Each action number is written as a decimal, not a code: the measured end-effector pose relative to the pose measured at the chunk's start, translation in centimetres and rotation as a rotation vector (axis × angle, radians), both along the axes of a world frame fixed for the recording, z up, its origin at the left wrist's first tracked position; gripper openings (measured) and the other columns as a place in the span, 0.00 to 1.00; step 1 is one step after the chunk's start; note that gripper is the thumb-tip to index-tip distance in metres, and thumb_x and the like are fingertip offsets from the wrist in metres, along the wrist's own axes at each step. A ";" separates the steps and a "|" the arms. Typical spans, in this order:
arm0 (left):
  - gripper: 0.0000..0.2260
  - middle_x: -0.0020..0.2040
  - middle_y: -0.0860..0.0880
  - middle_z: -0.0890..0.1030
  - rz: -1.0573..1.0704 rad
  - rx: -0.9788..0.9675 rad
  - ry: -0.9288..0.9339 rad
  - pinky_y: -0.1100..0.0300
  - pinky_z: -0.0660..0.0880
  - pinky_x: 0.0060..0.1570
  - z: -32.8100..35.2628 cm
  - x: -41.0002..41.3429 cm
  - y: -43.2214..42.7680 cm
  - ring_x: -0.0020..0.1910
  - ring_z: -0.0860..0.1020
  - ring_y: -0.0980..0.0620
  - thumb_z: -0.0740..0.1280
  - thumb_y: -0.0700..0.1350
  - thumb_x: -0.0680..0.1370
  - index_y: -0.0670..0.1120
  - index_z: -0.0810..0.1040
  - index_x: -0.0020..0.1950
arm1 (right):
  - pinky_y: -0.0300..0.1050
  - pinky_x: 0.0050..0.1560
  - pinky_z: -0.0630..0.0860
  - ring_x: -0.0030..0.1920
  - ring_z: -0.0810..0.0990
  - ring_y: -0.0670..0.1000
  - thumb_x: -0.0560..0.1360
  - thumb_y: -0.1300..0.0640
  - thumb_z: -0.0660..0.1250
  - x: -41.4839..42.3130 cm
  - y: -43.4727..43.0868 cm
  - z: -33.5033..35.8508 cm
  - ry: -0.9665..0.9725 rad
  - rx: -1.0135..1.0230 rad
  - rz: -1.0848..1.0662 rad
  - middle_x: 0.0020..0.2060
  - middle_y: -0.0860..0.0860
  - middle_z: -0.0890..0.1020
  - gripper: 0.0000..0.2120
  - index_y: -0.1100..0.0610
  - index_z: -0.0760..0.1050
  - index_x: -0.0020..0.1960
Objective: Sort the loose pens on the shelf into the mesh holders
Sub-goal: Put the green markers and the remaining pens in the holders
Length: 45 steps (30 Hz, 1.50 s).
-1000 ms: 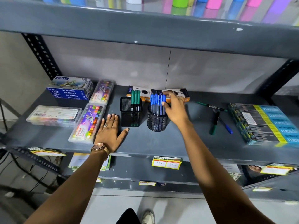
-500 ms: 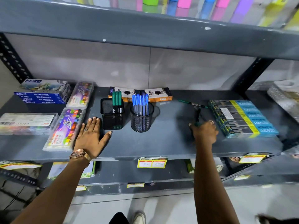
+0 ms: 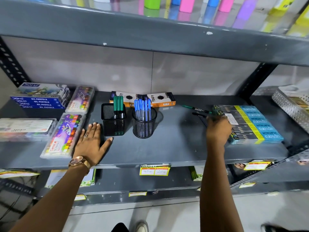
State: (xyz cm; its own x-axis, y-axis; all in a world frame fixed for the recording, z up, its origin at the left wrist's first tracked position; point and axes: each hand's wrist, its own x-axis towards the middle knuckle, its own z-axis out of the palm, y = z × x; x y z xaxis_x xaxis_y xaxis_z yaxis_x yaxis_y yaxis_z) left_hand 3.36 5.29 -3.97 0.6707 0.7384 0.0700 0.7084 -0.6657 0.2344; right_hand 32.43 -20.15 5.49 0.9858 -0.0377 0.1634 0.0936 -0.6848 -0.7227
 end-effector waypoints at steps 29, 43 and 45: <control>0.39 0.78 0.44 0.57 0.045 -0.038 -0.051 0.52 0.48 0.75 0.7 0.0 -0.4 0.77 0.54 0.47 0.46 0.68 0.74 0.44 0.53 0.77 | 0.52 0.51 0.82 0.49 0.83 0.60 0.73 0.61 0.71 -13.7 22.1 2.7 -0.291 -0.157 1.064 0.56 0.58 0.76 0.12 0.59 0.77 0.56; 0.42 0.77 0.43 0.57 0.024 -0.020 -0.026 0.51 0.47 0.75 0.3 0.2 -0.2 0.77 0.55 0.46 0.43 0.69 0.71 0.44 0.54 0.77 | 0.52 0.44 0.79 0.44 0.82 0.61 0.74 0.59 0.65 0.2 13.6 1.1 -0.348 0.172 0.562 0.44 0.60 0.83 0.05 0.58 0.80 0.46; 0.42 0.77 0.43 0.57 0.013 -0.016 -0.012 0.51 0.46 0.75 0.3 0.3 -0.2 0.77 0.54 0.46 0.42 0.70 0.71 0.43 0.54 0.77 | 0.55 0.48 0.78 0.48 0.80 0.64 0.72 0.58 0.61 3.6 11.9 0.0 -0.291 0.057 0.545 0.47 0.62 0.82 0.11 0.60 0.79 0.48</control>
State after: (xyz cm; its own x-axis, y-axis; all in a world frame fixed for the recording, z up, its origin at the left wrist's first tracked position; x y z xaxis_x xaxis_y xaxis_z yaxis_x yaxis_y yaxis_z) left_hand 3.63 5.10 -3.62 0.6600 0.7484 0.0659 0.7144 -0.6523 0.2533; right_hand 36.06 -8.21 5.54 0.7813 0.4418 0.4409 0.6175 -0.4440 -0.6493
